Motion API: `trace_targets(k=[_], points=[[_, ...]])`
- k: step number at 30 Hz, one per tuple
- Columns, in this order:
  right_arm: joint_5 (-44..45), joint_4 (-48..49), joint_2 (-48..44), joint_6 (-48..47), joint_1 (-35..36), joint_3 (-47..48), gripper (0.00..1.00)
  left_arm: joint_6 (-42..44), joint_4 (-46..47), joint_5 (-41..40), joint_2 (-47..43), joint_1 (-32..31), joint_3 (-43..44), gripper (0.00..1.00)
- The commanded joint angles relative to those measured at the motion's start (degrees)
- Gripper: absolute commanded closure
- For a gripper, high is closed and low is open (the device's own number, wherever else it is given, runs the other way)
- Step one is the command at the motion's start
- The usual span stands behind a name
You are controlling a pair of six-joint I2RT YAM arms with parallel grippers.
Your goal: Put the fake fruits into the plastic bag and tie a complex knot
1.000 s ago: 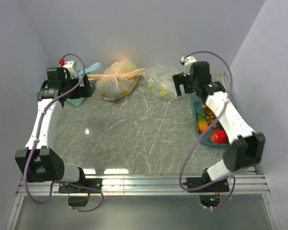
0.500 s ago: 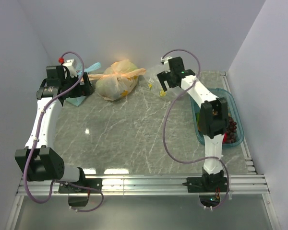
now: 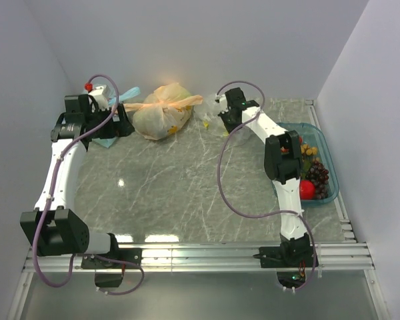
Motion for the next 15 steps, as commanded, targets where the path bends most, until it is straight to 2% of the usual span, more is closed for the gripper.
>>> trace_targets(k=[1,4,5,9,11,12,13,14,15], points=[[-11.51,-5.96,-8.76,2.19,0.05,3.52,1.00,2.93,2.88,6.74,-4.18,-0.29,-0.65,0.01],[-23.29,-7.91,-16.49,6.93,-1.44,2.82,1.00,5.04,5.08,12.27,-5.94,-0.21,-2.49,0.01],[-33.00,-8.01,-18.09,8.68,-2.06,2.56,1.00,5.05,6.91,14.03,-6.38,-0.29,-3.28,0.01],[-52.84,-4.86,-23.81,20.63,-4.52,-3.30,1.00,3.65,15.26,23.52,-11.03,-0.29,-11.36,0.01],[-60.57,3.65,-26.80,26.69,-6.02,-8.05,1.00,1.63,19.57,27.48,-13.05,-0.29,-14.88,0.01],[-67.83,8.56,-27.94,35.94,-6.54,-14.34,1.00,1.01,24.63,28.45,-15.24,-0.29,-18.46,0.01],[-70.95,21.74,-29.69,42.04,-7.24,-17.97,1.00,0.48,26.86,30.55,-16.39,-0.21,-20.41,0.01],[-73.41,30.05,-30.58,56.63,-7.42,-21.75,1.00,0.30,29.32,31.52,-18.32,-0.21,-23.82,0.01],[-76.83,39.71,-31.20,65.39,-7.69,-29.27,1.00,0.65,32.47,32.32,-19.12,-0.38,-25.42,0.01]])
